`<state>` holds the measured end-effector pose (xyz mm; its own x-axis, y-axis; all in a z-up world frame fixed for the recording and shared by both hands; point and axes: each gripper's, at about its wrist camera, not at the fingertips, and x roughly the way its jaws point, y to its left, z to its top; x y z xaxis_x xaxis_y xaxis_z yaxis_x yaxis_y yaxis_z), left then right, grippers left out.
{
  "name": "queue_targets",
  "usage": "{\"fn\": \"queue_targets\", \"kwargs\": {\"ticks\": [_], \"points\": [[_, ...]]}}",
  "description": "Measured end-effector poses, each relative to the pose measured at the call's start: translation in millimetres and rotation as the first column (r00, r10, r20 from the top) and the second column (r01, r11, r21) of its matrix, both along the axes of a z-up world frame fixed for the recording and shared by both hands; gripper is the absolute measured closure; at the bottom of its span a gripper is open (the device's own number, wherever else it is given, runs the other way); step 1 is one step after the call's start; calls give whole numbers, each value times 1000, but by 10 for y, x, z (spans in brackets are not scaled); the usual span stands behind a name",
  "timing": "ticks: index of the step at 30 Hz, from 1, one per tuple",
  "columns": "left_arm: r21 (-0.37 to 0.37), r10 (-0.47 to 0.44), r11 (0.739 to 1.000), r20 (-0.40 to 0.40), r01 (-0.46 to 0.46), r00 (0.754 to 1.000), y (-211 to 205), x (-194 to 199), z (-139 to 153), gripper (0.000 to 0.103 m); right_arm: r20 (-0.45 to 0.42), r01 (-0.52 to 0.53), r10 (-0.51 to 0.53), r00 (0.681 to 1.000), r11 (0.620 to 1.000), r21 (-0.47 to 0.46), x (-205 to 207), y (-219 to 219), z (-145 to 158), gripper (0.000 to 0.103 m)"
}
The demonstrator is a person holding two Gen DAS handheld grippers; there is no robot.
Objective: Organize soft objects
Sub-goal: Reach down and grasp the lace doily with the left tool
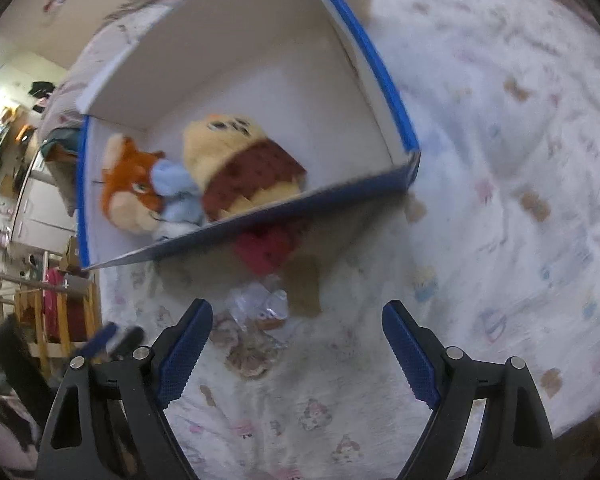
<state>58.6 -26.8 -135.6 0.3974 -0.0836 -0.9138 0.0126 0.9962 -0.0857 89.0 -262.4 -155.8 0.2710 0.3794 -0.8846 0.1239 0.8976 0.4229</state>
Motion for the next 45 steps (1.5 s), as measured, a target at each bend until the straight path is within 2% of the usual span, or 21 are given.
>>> {"fn": "queue_targets", "kwargs": {"ticks": [2,6,10,13,16,17,19,20,21,22,27,29,32,34,37,40,43,44,45], "points": [[-58,-36,998,-53,33,998,-119,27,-148,33,-14,-2,2,1000,1000,5,30,21,-53,10],[-55,-142,989,-43,139,989,-382,63,-251,37,-10,-2,2,1000,1000,-9,43,37,-66,10],[-168,-217,966,-110,197,970,-566,53,-395,36,-15,13,-13,1000,1000,0,92,8,-76,10],[-165,-267,956,-152,242,952,-711,44,-524,36,-16,24,-24,1000,1000,5,105,-18,-85,10],[-132,-294,952,-158,275,943,-813,46,-612,37,-24,25,-25,999,1000,5,131,-17,-108,10],[-119,-305,950,-157,288,940,-846,48,-639,40,-27,23,-23,999,1000,2,136,-15,-113,10],[-118,-316,947,-157,300,936,-906,69,-667,69,-36,19,-19,999,1000,-7,153,-8,-140,10],[-121,-320,945,-166,303,933,-917,82,-678,75,-41,19,-19,999,1000,-14,188,26,-170,10],[-130,-321,945,-169,301,932,-921,86,-666,86,-48,17,-18,999,1000,-20,203,33,-191,10],[-152,-322,942,-171,298,931,-915,88,-663,93,-53,17,-18,998,1000,-24,215,36,-208,10],[-151,-329,939,-131,309,935,-882,64,-544,97,-66,22,-22,998,1000,-9,287,50,-268,10],[-143,-291,951,-102,276,951,-803,73,-444,97,-75,22,-21,997,1000,9,320,84,-302,10],[-123,-188,976,-68,179,980,-617,117,-296,97,-85,8,-7,996,1000,10,349,105,-345,10],[-106,-117,988,-37,112,992,-471,130,-187,97,-104,-1,2,995,1000,13,354,110,-405,29],[-64,-58,996,29,60,998,-316,123,-56,97,-150,-3,8,989,999,36,358,132,-529,48],[-71,-44,996,61,48,997,-297,137,23,97,-166,-17,19,986,1000,14,385,195,-617,48],[-67,-52,996,60,56,997,-258,209,27,97,-165,-19,18,986,1000,-3,411,240,-673,50],[-68,-51,996,57,55,997,-264,240,31,97,-158,-20,18,987,1000,-8,422,249,-674,53],[-66,-52,996,55,56,997,-309,257,6,97,-153,-26,23,988,1000,-14,431,262,-673,64]]}}
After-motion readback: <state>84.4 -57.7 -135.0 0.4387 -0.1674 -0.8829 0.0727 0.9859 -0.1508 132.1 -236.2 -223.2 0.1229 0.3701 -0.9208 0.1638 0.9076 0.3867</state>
